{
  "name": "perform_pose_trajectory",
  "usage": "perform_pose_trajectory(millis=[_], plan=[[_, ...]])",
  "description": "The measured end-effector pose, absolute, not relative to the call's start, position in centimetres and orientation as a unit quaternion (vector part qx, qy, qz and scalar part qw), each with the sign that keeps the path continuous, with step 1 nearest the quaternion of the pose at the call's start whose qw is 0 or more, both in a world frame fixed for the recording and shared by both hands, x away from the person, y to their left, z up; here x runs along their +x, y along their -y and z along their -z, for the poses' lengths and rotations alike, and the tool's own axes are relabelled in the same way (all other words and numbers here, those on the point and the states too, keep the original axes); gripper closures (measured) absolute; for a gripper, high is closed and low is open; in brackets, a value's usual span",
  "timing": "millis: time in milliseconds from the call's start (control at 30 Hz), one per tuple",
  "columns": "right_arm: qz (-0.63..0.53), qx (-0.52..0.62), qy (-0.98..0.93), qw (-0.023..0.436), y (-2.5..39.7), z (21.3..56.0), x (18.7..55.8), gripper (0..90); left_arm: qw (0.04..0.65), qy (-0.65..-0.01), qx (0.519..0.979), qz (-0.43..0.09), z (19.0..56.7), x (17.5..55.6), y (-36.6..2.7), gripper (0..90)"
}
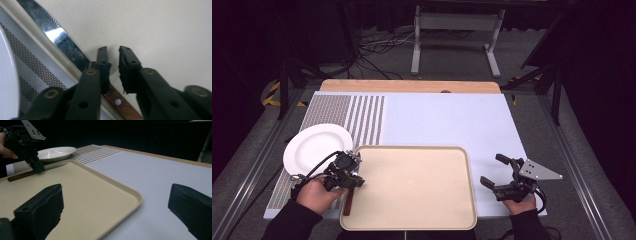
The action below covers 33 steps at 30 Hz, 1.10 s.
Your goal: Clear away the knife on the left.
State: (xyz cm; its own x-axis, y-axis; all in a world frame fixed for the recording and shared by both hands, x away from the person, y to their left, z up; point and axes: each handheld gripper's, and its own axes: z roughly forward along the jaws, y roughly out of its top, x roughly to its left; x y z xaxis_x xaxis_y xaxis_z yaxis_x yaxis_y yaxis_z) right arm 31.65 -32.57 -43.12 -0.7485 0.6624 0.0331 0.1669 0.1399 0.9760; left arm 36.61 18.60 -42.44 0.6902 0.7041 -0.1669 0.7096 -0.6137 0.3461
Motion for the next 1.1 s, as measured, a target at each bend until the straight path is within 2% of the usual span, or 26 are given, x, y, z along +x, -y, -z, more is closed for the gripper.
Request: perform_pose_trajectory(millis=[167, 300, 433, 600, 867, 1100], plan=[[-0.590, 0.286, -0.725, 0.209, 32.5, 43.1, 31.7, 1.1, 0.243, -0.380, 0.892, 0.033, 41.7, 36.8, -19.0, 38.5], [-0.591, 0.285, -0.725, 0.208, 32.5, 43.1, 31.7, 1.1, 0.269, -0.360, 0.893, 0.026, 40.8, 36.6, -19.3, 21.9], [-0.591, 0.286, -0.725, 0.208, 32.5, 43.1, 31.7, 1.1, 0.293, -0.336, 0.895, 0.014, 39.8, 36.2, -19.6, 14.0], [-0.590, 0.286, -0.726, 0.208, 32.5, 43.1, 31.7, 1.1, 0.324, -0.328, 0.887, 0.009, 39.1, 35.6, -20.1, 10.2], [-0.591, 0.285, -0.725, 0.209, 32.5, 43.1, 31.7, 1.1, 0.393, -0.298, 0.866, -0.082, 38.3, 34.4, -21.3, 0.4], [-0.591, 0.285, -0.725, 0.208, 32.5, 43.1, 31.7, 1.1, 0.444, -0.281, 0.846, -0.091, 38.4, 34.0, -22.1, 0.1]])
